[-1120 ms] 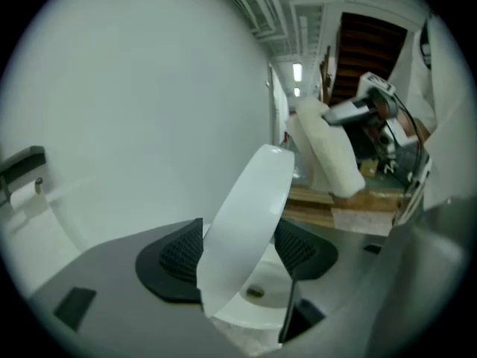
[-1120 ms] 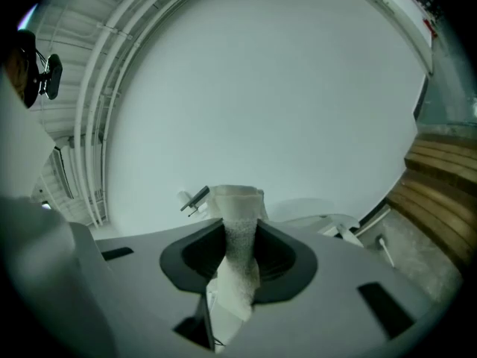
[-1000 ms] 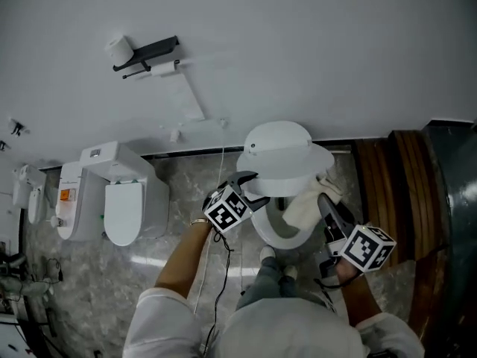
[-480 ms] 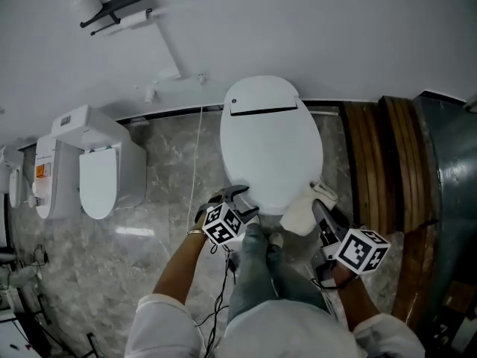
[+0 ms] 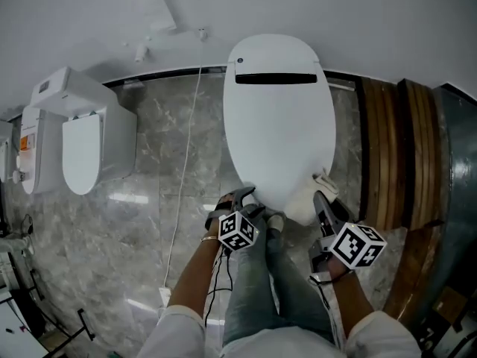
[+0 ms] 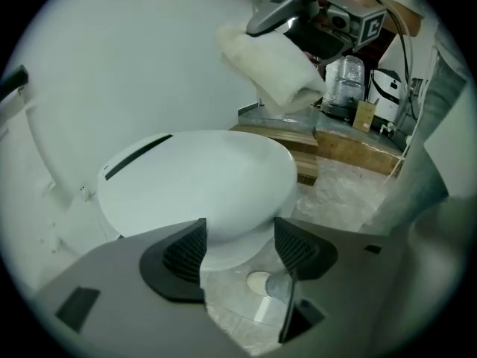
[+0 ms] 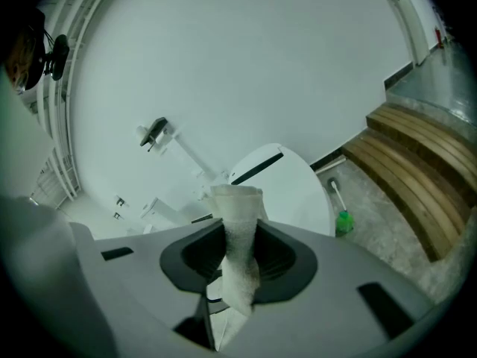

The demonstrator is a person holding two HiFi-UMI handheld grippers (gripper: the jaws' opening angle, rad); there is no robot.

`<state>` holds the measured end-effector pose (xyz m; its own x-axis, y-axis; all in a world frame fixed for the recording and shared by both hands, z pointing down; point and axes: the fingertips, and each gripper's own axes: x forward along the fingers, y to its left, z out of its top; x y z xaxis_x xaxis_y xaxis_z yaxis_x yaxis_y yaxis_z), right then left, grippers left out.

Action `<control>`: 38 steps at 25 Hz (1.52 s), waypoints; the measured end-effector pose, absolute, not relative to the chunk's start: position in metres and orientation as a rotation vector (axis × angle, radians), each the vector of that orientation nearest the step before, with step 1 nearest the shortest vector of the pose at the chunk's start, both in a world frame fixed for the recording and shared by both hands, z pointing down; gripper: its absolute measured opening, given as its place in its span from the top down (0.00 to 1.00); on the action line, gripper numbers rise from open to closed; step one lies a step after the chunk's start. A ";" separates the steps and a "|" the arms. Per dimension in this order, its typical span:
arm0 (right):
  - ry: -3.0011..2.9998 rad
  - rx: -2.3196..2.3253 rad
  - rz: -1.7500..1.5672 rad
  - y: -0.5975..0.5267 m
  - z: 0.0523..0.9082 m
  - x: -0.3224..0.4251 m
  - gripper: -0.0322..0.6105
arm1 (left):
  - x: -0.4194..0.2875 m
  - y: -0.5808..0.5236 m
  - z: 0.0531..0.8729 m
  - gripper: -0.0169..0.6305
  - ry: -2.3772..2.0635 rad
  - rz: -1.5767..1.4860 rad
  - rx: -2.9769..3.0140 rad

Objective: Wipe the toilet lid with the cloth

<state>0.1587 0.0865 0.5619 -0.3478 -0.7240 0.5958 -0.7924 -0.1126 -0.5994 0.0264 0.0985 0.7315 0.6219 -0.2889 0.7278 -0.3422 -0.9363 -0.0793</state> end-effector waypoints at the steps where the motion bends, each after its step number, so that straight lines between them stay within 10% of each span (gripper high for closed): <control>1: -2.043 1.751 1.488 0.084 0.569 0.157 0.80 | 0.026 0.099 0.741 0.50 -0.538 1.228 2.760; 38: -1.903 1.705 1.635 0.030 0.666 0.156 0.80 | 0.030 0.083 0.790 0.50 -0.570 1.017 2.548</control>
